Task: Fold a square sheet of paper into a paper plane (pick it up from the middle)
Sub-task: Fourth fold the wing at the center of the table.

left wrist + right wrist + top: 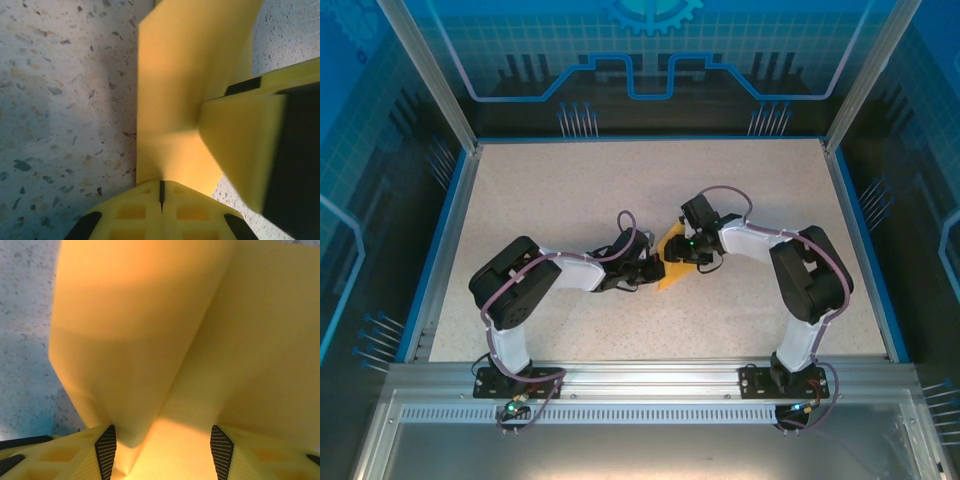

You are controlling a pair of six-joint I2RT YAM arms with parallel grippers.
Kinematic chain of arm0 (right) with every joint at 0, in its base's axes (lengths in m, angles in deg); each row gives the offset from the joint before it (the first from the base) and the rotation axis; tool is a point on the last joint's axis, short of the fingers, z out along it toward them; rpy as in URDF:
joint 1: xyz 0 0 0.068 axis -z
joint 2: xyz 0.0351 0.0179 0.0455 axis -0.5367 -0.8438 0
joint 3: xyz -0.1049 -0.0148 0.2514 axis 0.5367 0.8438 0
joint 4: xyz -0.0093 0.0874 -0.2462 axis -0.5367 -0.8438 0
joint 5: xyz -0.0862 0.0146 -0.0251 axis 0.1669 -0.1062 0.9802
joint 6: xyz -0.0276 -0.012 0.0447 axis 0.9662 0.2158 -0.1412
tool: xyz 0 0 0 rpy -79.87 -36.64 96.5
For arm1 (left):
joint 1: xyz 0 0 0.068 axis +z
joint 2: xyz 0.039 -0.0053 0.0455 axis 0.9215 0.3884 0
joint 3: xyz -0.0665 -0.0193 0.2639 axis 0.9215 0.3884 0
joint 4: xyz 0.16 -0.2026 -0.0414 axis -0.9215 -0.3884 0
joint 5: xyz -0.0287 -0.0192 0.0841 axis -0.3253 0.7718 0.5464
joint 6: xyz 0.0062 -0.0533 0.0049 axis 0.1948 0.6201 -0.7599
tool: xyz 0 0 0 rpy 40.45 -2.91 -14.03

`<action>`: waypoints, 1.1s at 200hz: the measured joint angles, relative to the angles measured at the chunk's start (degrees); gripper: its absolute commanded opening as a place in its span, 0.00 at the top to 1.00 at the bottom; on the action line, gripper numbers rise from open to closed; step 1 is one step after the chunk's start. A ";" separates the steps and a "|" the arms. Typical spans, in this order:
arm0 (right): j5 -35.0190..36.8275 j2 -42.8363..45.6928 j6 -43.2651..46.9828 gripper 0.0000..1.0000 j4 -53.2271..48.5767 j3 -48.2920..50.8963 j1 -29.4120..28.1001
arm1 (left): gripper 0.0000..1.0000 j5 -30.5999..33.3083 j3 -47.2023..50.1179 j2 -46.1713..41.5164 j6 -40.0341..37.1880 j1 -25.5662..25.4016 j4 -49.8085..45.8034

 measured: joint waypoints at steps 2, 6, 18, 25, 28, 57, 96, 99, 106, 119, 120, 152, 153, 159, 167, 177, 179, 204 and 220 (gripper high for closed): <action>0.11 -0.13 -0.02 0.43 -0.07 -0.09 0.00 | 0.93 0.00 0.00 0.00 0.00 0.00 0.00; 0.11 -0.28 0.00 0.43 -0.24 -0.33 0.00 | 0.93 0.00 -0.02 0.00 -0.02 0.00 -0.04; 0.33 -0.46 -0.04 0.44 -0.66 -0.94 -0.07 | 0.92 0.00 -0.20 0.00 -0.07 0.00 -0.31; 0.55 -0.70 -0.04 0.45 -0.90 -1.14 -0.11 | 0.91 0.00 -0.20 0.00 -0.15 0.00 -0.37; 0.76 -0.81 -0.07 0.46 -1.01 -1.20 -0.11 | 0.91 0.00 -0.20 0.00 -0.17 -0.02 -0.42; 1.99 -1.03 -1.57 0.49 -1.44 -1.40 -0.15 | 0.85 0.04 -0.20 -0.52 -0.02 -0.07 -0.87; 3.15 -1.27 -4.37 0.52 -1.42 -1.40 -0.15 | 0.81 0.28 -0.04 -4.94 0.50 -0.04 -0.85; 3.21 -1.27 -4.59 0.52 -1.44 -1.40 -0.15 | 0.81 0.28 0.02 -5.29 0.52 -0.04 -0.79; 3.34 -1.27 -5.16 0.52 -1.42 -1.40 -0.15 | 0.81 0.28 0.22 -6.05 0.70 -0.04 -0.44; 3.52 -1.33 -5.92 0.52 -1.42 -1.40 -0.15 | 0.81 0.31 0.61 -6.93 1.22 -0.07 0.15; 3.54 -1.33 -5.97 0.52 -1.42 -1.40 -0.15 | 0.81 0.31 0.63 -6.95 1.29 -0.07 0.17; 4.00 -1.68 -7.87 0.54 -1.75 -1.75 -0.17 | 0.81 0.31 2.34 -7.15 2.10 -0.07 1.64; 4.02 -1.68 -7.89 0.54 -1.77 -1.75 -0.17 | 0.81 0.31 2.43 -7.15 2.12 -0.04 1.66; 4.17 -1.73 -8.28 0.54 -1.86 -1.79 -0.17 | 0.81 0.28 2.69 -7.15 2.23 -0.07 1.75; 4.33 -1.81 -8.72 0.55 -2.01 -1.90 -0.17 | 0.81 0.28 2.93 -7.15 2.45 -0.04 1.84; 4.42 -1.86 -9.09 0.56 -2.10 -1.97 -0.17 | 0.81 0.26 3.06 -7.15 2.69 -0.07 2.21; 4.46 -1.88 -9.22 0.56 -2.12 -1.97 -0.17 | 0.81 0.26 3.08 -7.15 2.71 -0.07 2.34; 4.81 -1.88 -9.99 0.58 -2.29 -1.97 -0.17 | 0.80 0.20 3.10 -7.06 3.34 -0.07 3.30; 4.90 -1.88 -10.29 0.59 -2.34 -1.97 -0.17 | 0.79 0.20 3.10 -6.64 3.48 -0.07 4.09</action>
